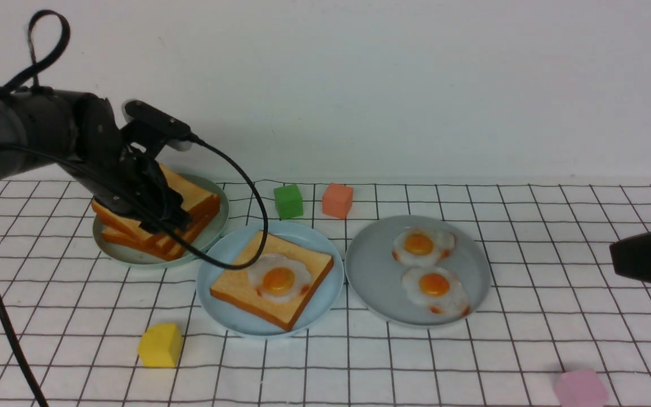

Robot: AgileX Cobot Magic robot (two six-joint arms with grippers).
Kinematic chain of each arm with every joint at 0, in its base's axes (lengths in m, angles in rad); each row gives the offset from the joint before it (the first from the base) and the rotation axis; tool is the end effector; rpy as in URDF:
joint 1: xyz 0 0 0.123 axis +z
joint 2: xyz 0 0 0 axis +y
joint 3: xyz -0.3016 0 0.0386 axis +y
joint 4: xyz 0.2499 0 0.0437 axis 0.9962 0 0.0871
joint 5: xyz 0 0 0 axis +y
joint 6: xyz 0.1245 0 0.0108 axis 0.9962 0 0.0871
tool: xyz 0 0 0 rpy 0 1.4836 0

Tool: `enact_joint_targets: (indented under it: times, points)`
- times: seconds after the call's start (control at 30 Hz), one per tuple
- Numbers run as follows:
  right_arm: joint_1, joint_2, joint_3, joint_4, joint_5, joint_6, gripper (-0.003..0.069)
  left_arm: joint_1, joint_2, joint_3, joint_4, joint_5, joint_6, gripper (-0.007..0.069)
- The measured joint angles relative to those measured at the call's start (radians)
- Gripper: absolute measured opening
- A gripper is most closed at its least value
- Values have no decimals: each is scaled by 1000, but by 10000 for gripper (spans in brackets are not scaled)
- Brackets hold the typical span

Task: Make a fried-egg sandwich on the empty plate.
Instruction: Use the left arm to grab a slice of bread

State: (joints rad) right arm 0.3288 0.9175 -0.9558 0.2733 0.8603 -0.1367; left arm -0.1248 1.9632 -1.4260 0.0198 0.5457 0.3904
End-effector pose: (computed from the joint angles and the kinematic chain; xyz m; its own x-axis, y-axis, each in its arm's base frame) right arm 0.1693 0.0848 0.3588 -0.6410 -0.1731 -0.7477 -0.4343 0.8851 0.1674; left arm 0.4526 -0.0555 0.1917 -0.7173 0.4892 -0.4961 0.4390 0.8703 0.2234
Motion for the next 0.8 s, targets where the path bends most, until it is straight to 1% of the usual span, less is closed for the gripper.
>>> enact_joint_targets:
  times: [0.2, 0.3, 0.4, 0.53, 0.57, 0.6, 0.63, 0.8]
  points:
    - [0, 0, 44, 0, 0, -1, 13, 0, 39, 0, 24, -25, 11, 414]
    - [0, 0, 66, 2, 10, -1, 14, 0, 49, -4, 41, -31, 11, 395]
    - [0, 0, 71, 12, 23, -1, 14, 0, 52, -8, 52, -34, 11, 302]
    - [0, 0, 73, 25, 27, -1, 16, 0, 52, -8, 54, -38, 15, 116]
    - [0, 0, 73, 27, 27, -1, 17, -1, 52, -8, 55, -37, 15, 52]
    - [0, 0, 73, 27, 27, -4, 17, -2, 51, -8, 55, -37, 16, 22]
    - [0, 0, 73, 27, 27, -10, 17, -2, 48, -8, 55, -37, 16, 6]
    - [0, -3, 73, 27, 27, -18, 17, -2, 1, -8, 50, -21, 17, 0]
